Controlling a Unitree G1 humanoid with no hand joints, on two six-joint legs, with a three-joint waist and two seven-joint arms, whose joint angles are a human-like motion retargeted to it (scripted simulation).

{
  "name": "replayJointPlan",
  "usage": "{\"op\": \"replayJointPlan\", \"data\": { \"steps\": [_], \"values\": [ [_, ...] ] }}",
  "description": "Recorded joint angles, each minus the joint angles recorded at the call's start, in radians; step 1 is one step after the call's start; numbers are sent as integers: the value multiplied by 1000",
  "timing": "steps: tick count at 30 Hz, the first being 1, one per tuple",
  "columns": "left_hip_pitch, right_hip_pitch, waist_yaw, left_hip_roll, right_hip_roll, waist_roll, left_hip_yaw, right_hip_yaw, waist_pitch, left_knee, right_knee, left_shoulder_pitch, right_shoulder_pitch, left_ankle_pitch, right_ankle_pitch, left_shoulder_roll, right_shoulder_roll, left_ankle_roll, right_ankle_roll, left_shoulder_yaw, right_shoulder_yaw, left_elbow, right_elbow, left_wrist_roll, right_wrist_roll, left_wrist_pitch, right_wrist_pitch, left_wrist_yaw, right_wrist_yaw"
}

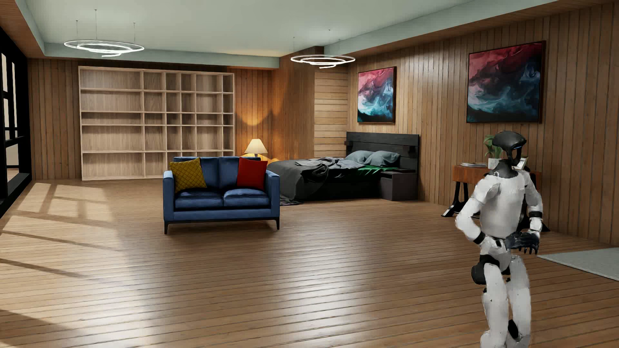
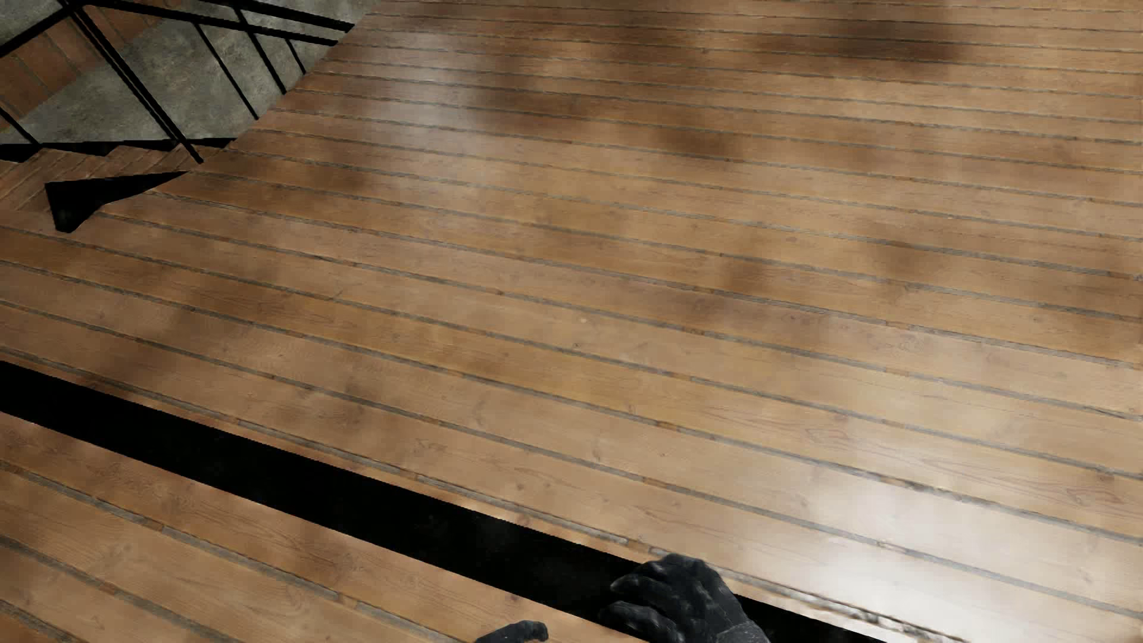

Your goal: Walk towards the sofa

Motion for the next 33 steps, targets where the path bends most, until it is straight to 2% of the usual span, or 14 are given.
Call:
{"op": "replayJointPlan", "data": {
  "steps": [2, 4, 8, 13, 16, 18, 19, 20, 22, 25, 28, 30, 32, 33],
  "values": [
    [57, 19, 4, 65, 18, 4, 95, 39, -9, -108, -36, -5, -4, -42, 21, -26, -8, 112, 12, 13, -5, 14, -5, 13, 15, -14, 3, -15, 0],
    [92, 25, 5, 109, 33, 6, 185, 74, -19, -192, -62, -7, -4, -66, 39, -50, -12, 171, 29, 17, -27, 30, 0, 16, 20, -41, -3, -24, 0],
    [126, 7, 6, 140, 51, -7, 295, 165, -27, -273, -93, -14, -1, -80, 84, -74, -15, 203, 72, 8, -52, 44, 25, -12, 2, -75, -22, -17, 0],
    [114, -119, 22, 128, 67, -56, 502, 368, -6, -330, -47, 7, -29, -80, 147, -90, -85, 252, 141, 46, 29, 25, 44, -24, -38, -65, -4, -41, 1],
    [65, -206, 36, 103, 56, -107, 660, 482, 32, -349, -79, 23, -39, -53, 210, -106, -111, 271, 189, 79, 65, 12, 62, 35, -48, -74, 16, 19, 0],
    [14, -263, 53, 110, -60, -142, 759, 216, 56, -353, -119, 24, -19, -24, 160, -107, -104, 280, 65, 69, 50, 10, 61, 34, -50, -91, 23, 32, 0],
    [-8, -266, 60, 121, -131, -155, 805, 17, 62, -358, -137, 24, -15, -11, 107, -101, -104, 285, 52, 47, 44, 3, 53, 24, -55, -84, 24, 32, 0],
    [-26, -252, 64, 136, -198, -167, 850, -205, 67, -360, -135, 27, -19, -1, 81, -100, -105, 288, 79, 41, 34, 5, 54, 26, -71, -85, 18, 31, 0],
    [-49, -214, 62, 178, -288, -175, 924, -442, 73, -347, -41, 25, 2, 4, 106, -99, -129, 292, 49, 34, 20, 13, 47, 33, -104, -83, 17, 28, 0],
    [-43, -161, 44, 240, -325, -172, 1020, -376, 80, -314, 162, 12, 104, -4, 37, -115, -223, 292, 37, 18, 35, 35, 0, 29, -52, -71, 22, 13, 5],
    [-14, -53, 30, 301, -361, -175, 1119, -341, 71, -302, 302, 35, 99, 1, -24, -106, -220, 291, 24, 28, 36, 31, -25, 0, -6, -69, 47, 8, 20],
    [13, 72, 32, 329, -442, -181, 1198, -500, 50, -314, 298, 49, 53, 16, -54, -95, -163, 290, -47, 44, 36, 19, 24, -23, 17, -79, 50, -3, 4],
    [50, 215, 48, 355, -523, -187, 1301, -774, 24, -332, 237, 28, 39, 35, -72, -91, -136, 285, -114, 53, 40, 7, 35, -43, 58, -83, 41, -26, 0],
    [73, 268, 55, 369, -533, -191, 1355, -876, 13, -343, 192, 18, 31, 47, -44, -91, -130, 281, -95, 65, 50, 1, 46, -41, 83, -86, 37, -37, 4]
  ]
}}
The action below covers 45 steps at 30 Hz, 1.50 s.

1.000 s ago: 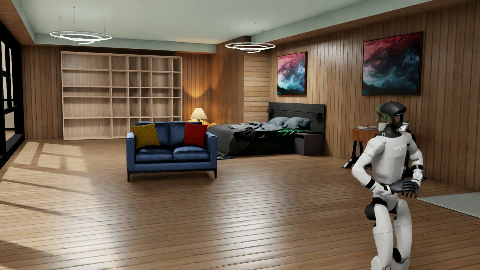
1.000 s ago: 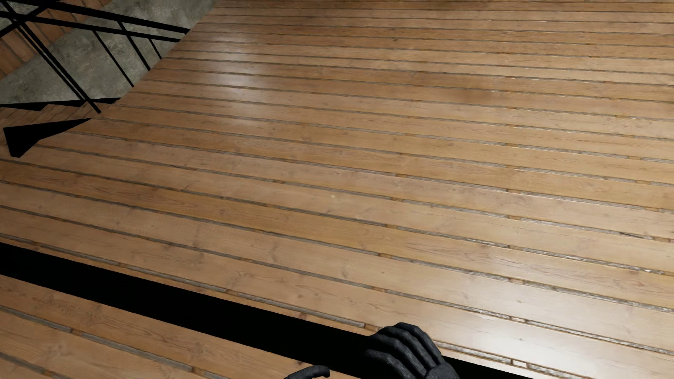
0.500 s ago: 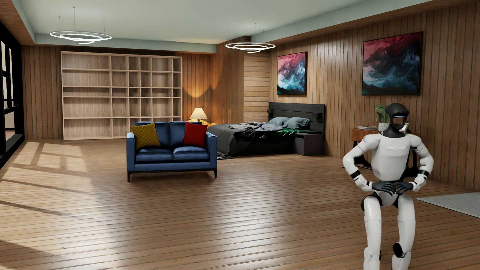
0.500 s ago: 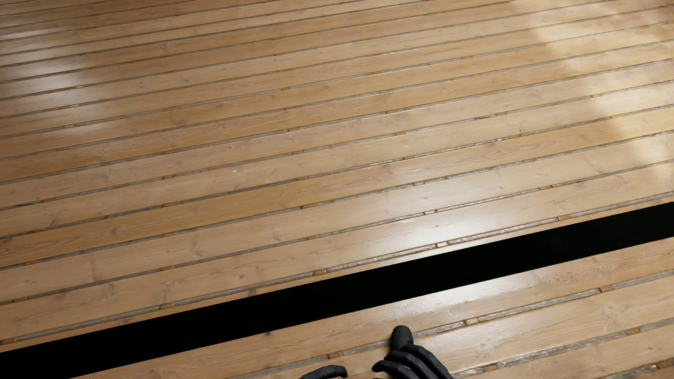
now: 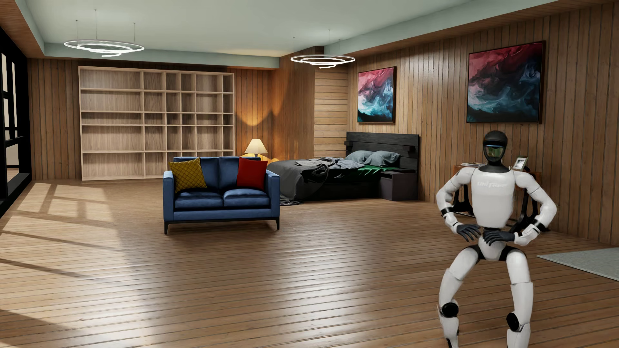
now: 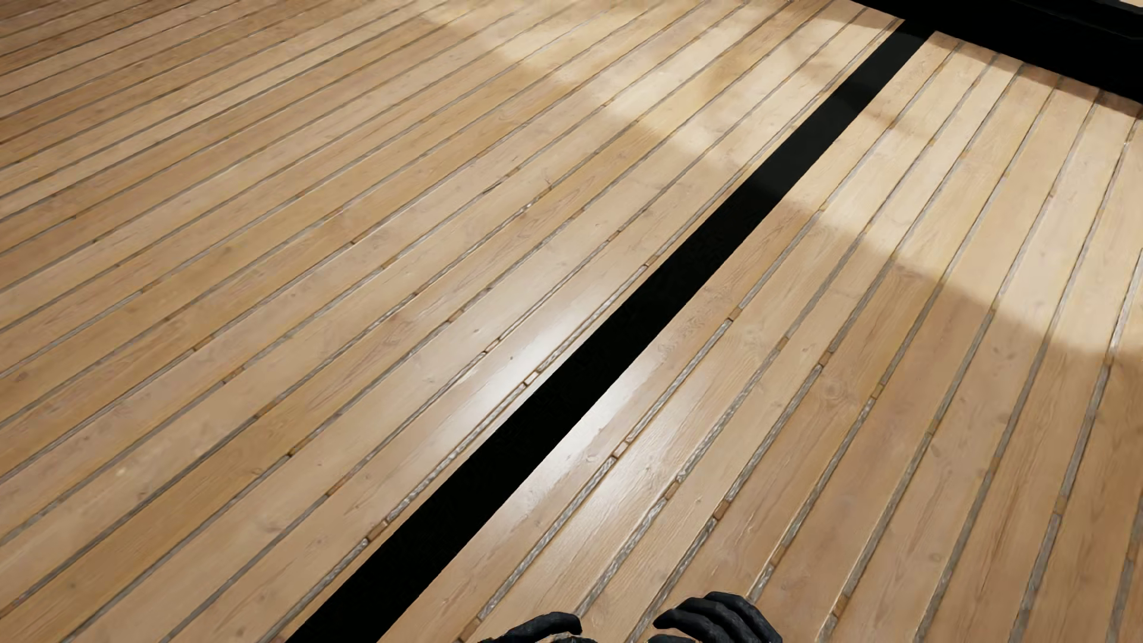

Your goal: Walk towards the sofa

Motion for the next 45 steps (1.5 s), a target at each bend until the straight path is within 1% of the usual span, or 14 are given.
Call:
{"op": "replayJointPlan", "data": {
  "steps": [1, 3, 10, 12, 14, 16, 24, 29, 32, 33, 37, 39, 42, 45],
  "values": [
    [25, 19, 1, 13, 16, -3, 48, -18, -7, -10, -51, -6, -9, 15, 37, -1, 2, -6, 131, 14, 16, -6, 12, 8, 27, -4, -1, -7, -22],
    [80, -2, -7, 62, 92, 2, 123, 88, -15, -35, -129, -19, -29, 53, 42, 0, 29, -26, 192, 24, 28, -4, 11, 24, 59, -17, 13, 2, -3],
    [166, -6, -70, 430, 461, 107, 236, 246, -45, 71, -267, -17, -34, 113, 3, 24, 59, -72, 88, -61, -32, 54, -9, -67, 14, 25, -16, 18, 13],
    [70, -34, -56, 502, 548, 142, -17, 344, -37, 186, -236, 12, -32, 0, -32, 22, 62, -58, 54, -25, -15, 59, -21, -38, 26, 60, -20, 49, 8],
    [-52, -53, -36, 390, 608, 166, -416, 456, -28, 256, -218, 51, -43, -80, -51, 10, 52, -45, 25, 38, 12, 45, -33, 2, 38, 90, -16, 74, 0],
    [-114, -70, -35, 256, 648, 184, -625, 559, -22, 323, -198, 108, -52, -100, -66, 19, 43, -76, 3, 110, 46, 33, -32, 56, 42, 90, -3, 73, -2],
    [-277, -61, -46, -119, 856, 231, -806, 1019, 23, 265, -187, 142, -28, -19, -68, 56, 49, -48, -58, 170, 45, 7, -67, 122, 12, 2, 14, 10, -3],
    [-302, 8, -63, -260, 954, 235, -788, 1294, 37, -59, -206, 26, 16, 139, -53, 76, 76, -139, -69, 13, -13, -3, -78, 92, -17, -10, 10, -4, -3],
    [-284, 77, -64, -342, 1003, 223, -997, 1449, 38, -104, -196, 2, 12, 122, -58, 70, 74, -210, -84, -29, -23, 7, -59, 73, -16, -2, -12, 0, -3],
    [-265, 106, -64, -371, 1010, 216, -1085, 1496, 36, -86, -195, 0, 13, 172, -50, 63, 70, -134, -92, -30, -23, 9, -50, 58, -8, 1, -13, -4, -3],
    [-187, 172, -63, -305, 989, 156, -934, 1571, 18, -42, -91, -10, 17, 215, 49, 27, 88, -29, 9, 4, -75, -5, 39, 85, 3, -22, -18, -2, -3],
    [-150, 121, -44, -301, 969, 117, -847, 1522, 11, 0, 83, -21, 30, 133, 177, 26, 67, -2, 291, -10, -82, -10, 77, 56, -30, -25, -22, -21, -2],
    [-106, -131, 32, -276, 841, 69, -673, 1191, 14, 69, 513, -34, -7, 14, 464, -1, -22, 24, 298, 5, -10, -19, 85, 45, -7, -29, -47, -35, -2],
    [-48, -339, 45, -302, 608, 13, -587, 1125, 18, 102, 692, -42, -39, -79, 245, -10, -30, 35, 298, 11, 22, -2, 39, 40, 24, -53, -23, -18, -3]
  ]
}}
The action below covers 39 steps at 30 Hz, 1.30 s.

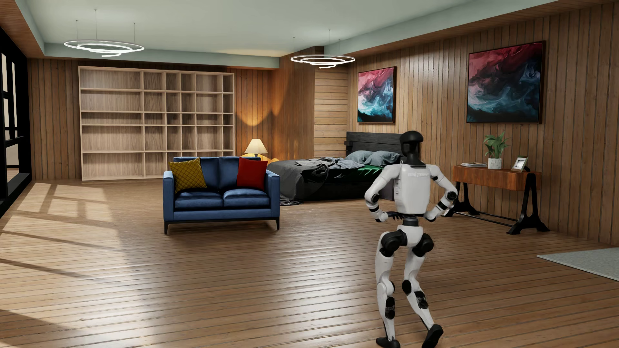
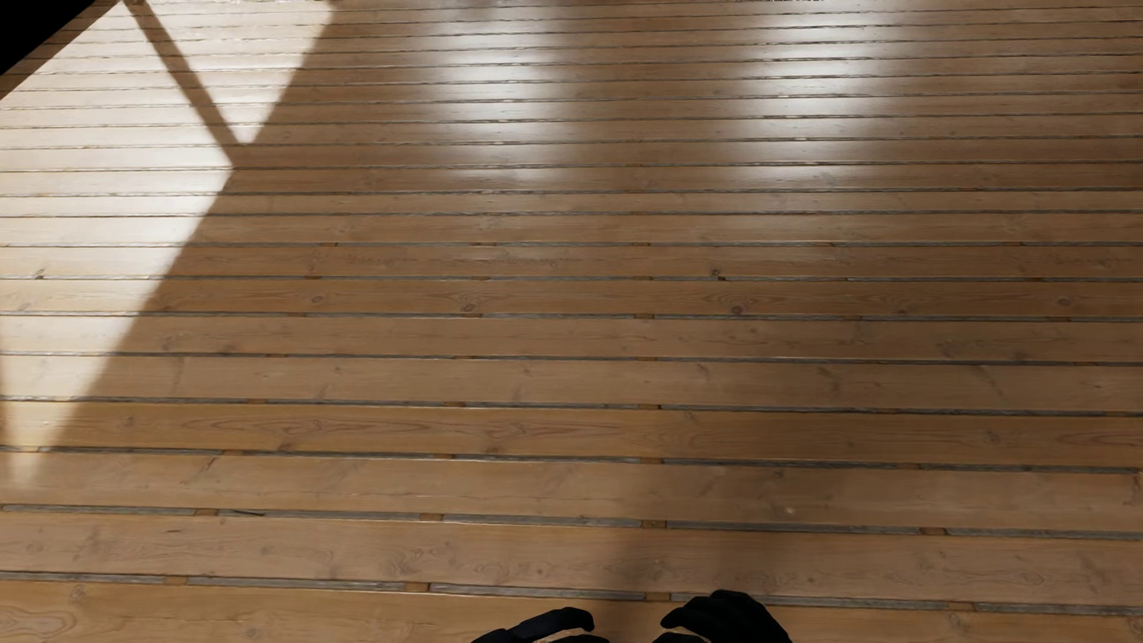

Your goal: Walk towards the sofa

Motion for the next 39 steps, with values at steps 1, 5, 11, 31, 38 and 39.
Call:
{"op": "replayJointPlan", "data": {
  "steps": [1, 5, 11, 31, 38, 39],
  "values": [
    [18, -52, -7, -11, -20, -13, 9, 4, 2, 16, -6, 6, 4, -31, -62, 2, -12, 1, -12, -8, -1, 12, -13, -27, -15, -6, 10, -12, 0],
    [107, -219, -45, -23, -105, -24, -5, -35, 11, 12, -280, 22, 48, -114, -212, 16, 5, -6, -133, -41, -60, 14, -69, -85, -64, 7, 43, -28, 1],
    [276, -176, -79, -3, -91, 14, -107, -41, 3, -97, -1002, 53, 87, -144, 12, 29, 108, -34, -145, -39, -165, 2, -42, -102, -129, 20, 9, -26, 0],
    [-297, 320, -70, 217, 101, 167, -96, -313, 3, 262, -863, 163, 69, 50, -392, 89, 154, -68, -265, 144, -99, -59, -21, -60, -80, 43, -14, -90, 1],
    [-246, 500, -39, 50, 49, 94, -207, -246, -10, -5, -881, 186, 39, 229, -291, 2, 156, 12, -230, 272, -96, -61, 8, 47, -64, -39, -7, 7, 0],
    [-214, 498, -35, 40, 25, 77, -189, -231, -7, -3, -833, 180, 48, 205, -215, -1, 155, 14, -210, 264, -105, -53, 18, 43, -75, -38, -6, 7, 0]
  ]
}}
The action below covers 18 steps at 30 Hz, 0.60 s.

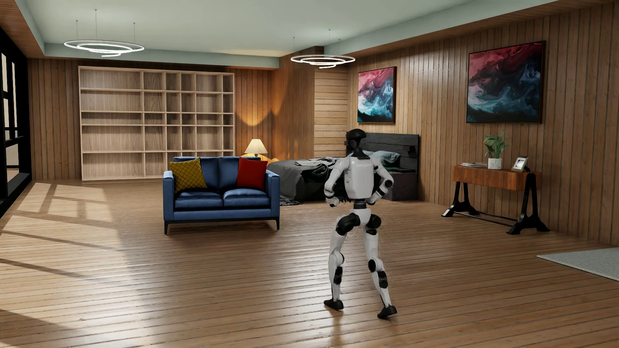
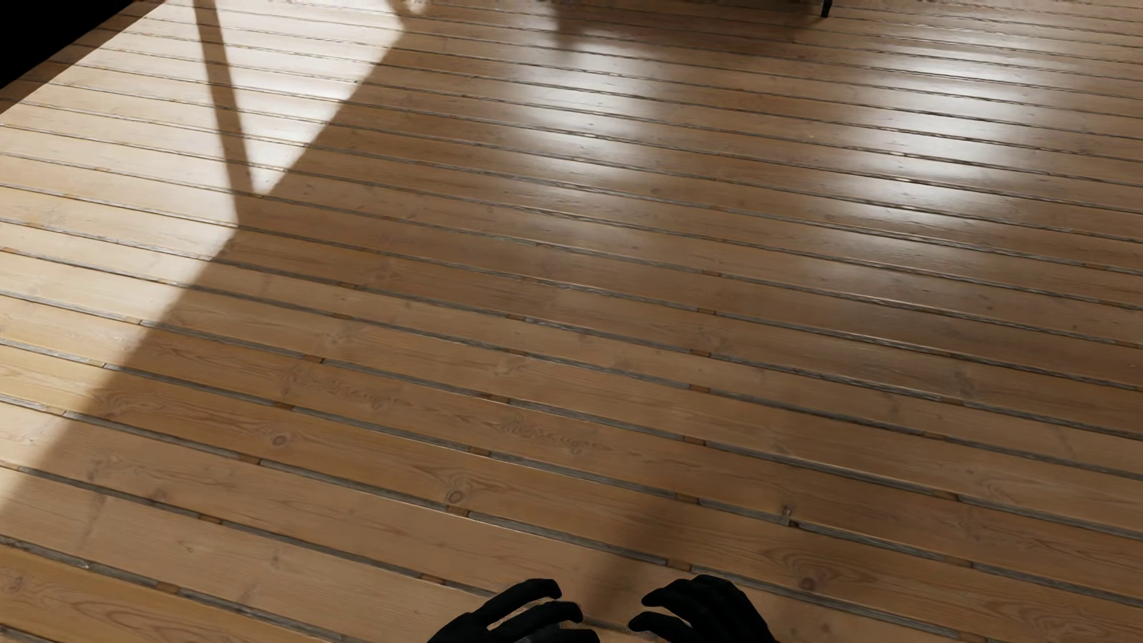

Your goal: Walk towards the sofa

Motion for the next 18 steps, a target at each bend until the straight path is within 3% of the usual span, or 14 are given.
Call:
{"op": "replayJointPlan", "data": {
  "steps": [3, 5, 6, 9, 10, 12, 15, 16, 17, 18],
  "values": [
    [110, -129, 6, -11, -66, -45, 63, 88, 8, -20, 331, 11, -19, -76, 317, -22, -79, -6, 114, 5, 50, 7, 17, -21, 16, 6, -8, -87, 0],
    [169, -302, 11, -26, -137, -74, 106, 119, 14, -10, 637, 15, -47, -146, 540, -42, -133, -10, 190, -14, 82, 21, 7, -56, -6, -7, 0, -82, 0],
    [200, -385, 10, -36, -170, -89, 126, 140, 17, -5, 751, 7, -56, -181, 544, -47, -142, -13, 211, -32, 90, 28, -2, -74, -7, -12, 3, -59, 0],
    [288, -605, -5, -61, -225, -119, 164, 184, 24, 27, 848, -37, -52, -267, 249, -48, -145, -23, 112, -101, 71, 65, -47, -93, -5, -6, 18, 8, 0],
    [319, -659, -12, -63, -226, -121, 166, 183, 24, 28, 788, -47, -38, -289, 168, -46, -147, -27, 68, -129, 57, 82, -58, -104, -20, -1, 24, 8, 0],
    [376, -725, -29, -59, -207, -112, 159, 178, 21, 12, 537, -52, -20, -319, 72, -36, -133, -35, 52, -180, 29, 99, -68, -125, -44, 14, 36, -3, 0],
    [463, -706, -51, -36, -138, -75, 130, 231, 3, -71, -59, -77, 12, -338, 134, -26, -66, -48, 54, -225, -39, 110, -71, -136, -61, 36, 30, 14, 0],
    [499, -693, -55, -29, -123, -60, 121, 254, -2, -99, -188, -83, 21, -351, 132, -23, -50, -53, 113, -239, -58, 113, -66, -143, -74, 46, 25, 18, 0],
    [533, -698, -56, -22, -119, -47, 115, 245, -6, -116, -189, -85, 23, -361, 209, -20, -34, -60, 126, -250, -75, 115, -65, -162, -90, 55, 15, 14, 0],
    [566, -713, -58, -13, -113, -34, 111, 228, -10, -119, -121, -83, 20, -373, 278, -18, -18, -70, 99, -251, -91, 116, -79, -183, -100, 59, 0, 8, 1]
  ]
}}
